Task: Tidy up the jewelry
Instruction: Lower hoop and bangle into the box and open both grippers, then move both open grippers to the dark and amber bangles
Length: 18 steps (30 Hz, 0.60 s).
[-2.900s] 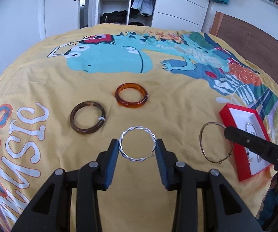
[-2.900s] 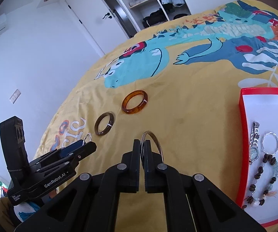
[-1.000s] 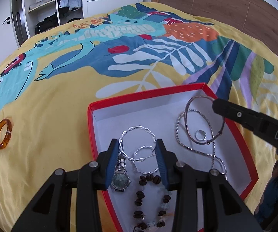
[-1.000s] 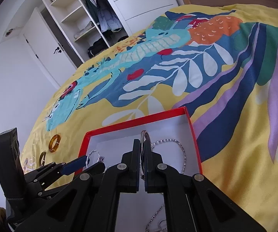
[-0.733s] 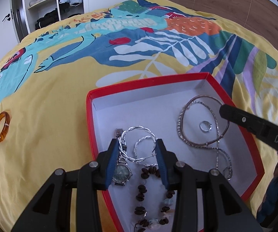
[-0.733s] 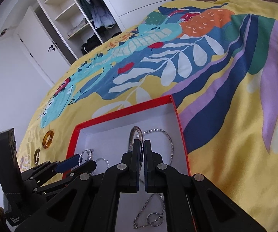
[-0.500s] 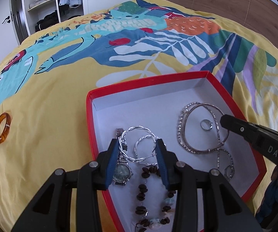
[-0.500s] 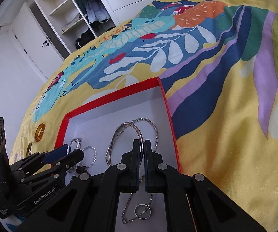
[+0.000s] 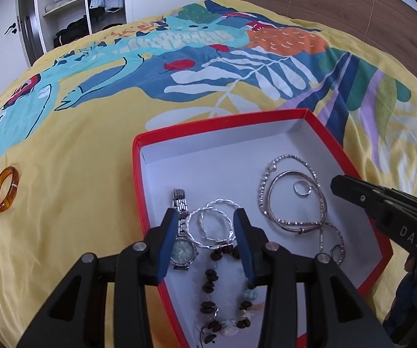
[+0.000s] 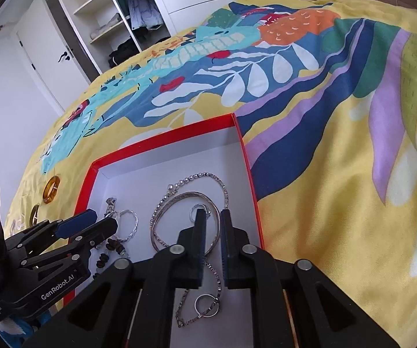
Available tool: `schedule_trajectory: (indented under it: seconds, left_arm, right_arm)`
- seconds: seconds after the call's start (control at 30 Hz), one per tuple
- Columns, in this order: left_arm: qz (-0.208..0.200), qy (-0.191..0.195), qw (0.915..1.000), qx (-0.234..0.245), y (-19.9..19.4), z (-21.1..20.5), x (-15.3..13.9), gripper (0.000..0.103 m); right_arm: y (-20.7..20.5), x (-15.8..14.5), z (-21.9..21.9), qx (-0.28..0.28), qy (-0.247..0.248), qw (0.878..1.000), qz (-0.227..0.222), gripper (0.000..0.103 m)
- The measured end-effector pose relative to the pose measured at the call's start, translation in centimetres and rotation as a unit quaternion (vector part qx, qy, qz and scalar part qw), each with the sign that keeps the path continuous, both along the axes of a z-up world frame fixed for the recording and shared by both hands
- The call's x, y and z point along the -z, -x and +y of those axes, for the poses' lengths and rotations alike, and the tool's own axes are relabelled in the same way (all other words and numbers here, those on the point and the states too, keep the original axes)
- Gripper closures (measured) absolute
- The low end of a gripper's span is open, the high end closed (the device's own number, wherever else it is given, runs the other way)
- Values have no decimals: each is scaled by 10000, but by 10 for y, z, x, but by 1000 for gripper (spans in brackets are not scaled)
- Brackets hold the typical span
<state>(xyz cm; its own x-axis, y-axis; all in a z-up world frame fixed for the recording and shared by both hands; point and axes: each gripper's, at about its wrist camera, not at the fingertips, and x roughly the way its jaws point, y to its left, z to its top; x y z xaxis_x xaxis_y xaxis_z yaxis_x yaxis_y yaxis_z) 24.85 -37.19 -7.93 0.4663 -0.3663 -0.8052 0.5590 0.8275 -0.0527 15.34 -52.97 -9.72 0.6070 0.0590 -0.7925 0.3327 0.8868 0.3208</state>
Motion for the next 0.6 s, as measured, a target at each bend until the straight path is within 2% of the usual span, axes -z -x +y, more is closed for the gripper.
schedule_trajectory:
  seconds: [0.1, 0.17, 0.37, 0.6]
  left_arm:
    - [-42, 98, 9999, 17, 2, 4, -9, 59]
    - [-56, 157, 9999, 22, 4, 7, -14, 59]
    - [-63, 396, 9992, 23, 7, 21, -32, 59]
    - [-228, 546, 9972, -452, -5, 73, -54, 55]
  right_arm:
    - [1, -9, 3, -29, 64, 10000, -54, 85]
    - [0, -15, 5, -36, 108, 9999, -94, 77]
    - [0, -32, 15, -74, 198, 9996, -183, 74]
    - [-11, -57, 40, -298, 344, 9984, -336, 69]
